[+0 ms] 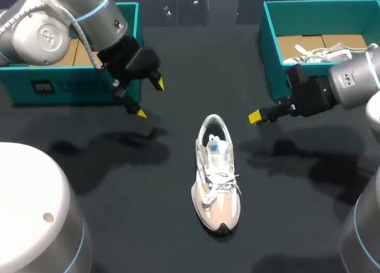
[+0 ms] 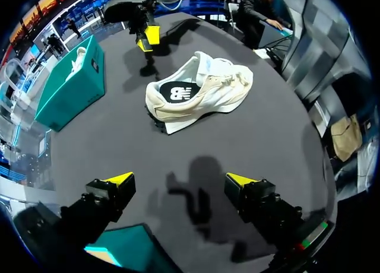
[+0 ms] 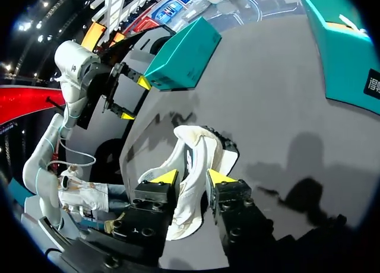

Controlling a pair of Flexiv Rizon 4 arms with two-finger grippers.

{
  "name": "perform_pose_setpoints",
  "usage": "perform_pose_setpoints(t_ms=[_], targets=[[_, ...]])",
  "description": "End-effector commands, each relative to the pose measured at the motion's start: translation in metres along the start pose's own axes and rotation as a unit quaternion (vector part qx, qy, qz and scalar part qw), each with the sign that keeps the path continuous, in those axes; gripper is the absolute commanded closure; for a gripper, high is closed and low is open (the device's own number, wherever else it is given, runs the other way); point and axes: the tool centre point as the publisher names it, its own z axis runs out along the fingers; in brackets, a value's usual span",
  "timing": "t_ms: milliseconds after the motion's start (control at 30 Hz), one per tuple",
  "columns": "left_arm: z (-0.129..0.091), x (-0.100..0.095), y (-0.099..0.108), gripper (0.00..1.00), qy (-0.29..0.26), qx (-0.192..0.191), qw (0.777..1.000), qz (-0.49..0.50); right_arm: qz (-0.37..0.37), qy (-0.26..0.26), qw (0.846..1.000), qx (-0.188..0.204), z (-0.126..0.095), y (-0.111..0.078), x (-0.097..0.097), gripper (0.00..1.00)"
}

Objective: Take the shoe out of the shoebox, open the shoe tongue, remove and reinsert the insole, then place the shoe into the shoebox

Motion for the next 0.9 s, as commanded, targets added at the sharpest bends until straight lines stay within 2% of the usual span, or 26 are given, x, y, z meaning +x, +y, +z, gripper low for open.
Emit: perform_pose_setpoints(t_ms=[33, 67, 233, 300, 367, 800, 867, 900], targets=[[-0.016, 0.004, 0.005, 0.00, 0.000, -0.010, 1.000, 0.011, 0.010, -0.051, 0.998, 0.025, -0.024, 0.003, 0.010, 0.93], [-0.020, 0.004, 0.007, 0.00, -0.001, -0.015, 1.000, 0.015, 0.016, -0.070, 0.997, 0.034, -0.028, 0.004, 0.012, 1.00], [-0.040, 0.002, 0.020, 0.00, -0.001, -0.032, 0.999, 0.040, 0.044, -0.148, 0.986, 0.066, -0.044, 0.009, 0.023, 1.00], [-0.053, -0.001, 0.029, 0.00, -0.001, -0.052, 0.997, 0.063, 0.065, -0.193, 0.976, 0.084, -0.049, 0.011, 0.031, 1.00], [-0.053, -0.001, 0.029, 0.00, -0.001, -0.052, 0.997, 0.063, 0.086, -0.232, 0.964, 0.094, -0.051, 0.012, 0.039, 1.00], [-0.053, -0.001, 0.029, 0.00, -0.001, -0.052, 0.997, 0.063, 0.086, -0.232, 0.964, 0.094, -0.051, 0.012, 0.039, 1.00], [-0.053, -0.001, 0.029, 0.00, -0.001, -0.052, 0.997, 0.063, 0.088, -0.248, 0.961, 0.083, -0.029, 0.020, 0.045, 1.00], [-0.053, -0.001, 0.029, 0.00, -0.001, -0.052, 0.997, 0.063, 0.096, -0.268, 0.955, 0.084, -0.020, 0.023, 0.047, 1.00]])
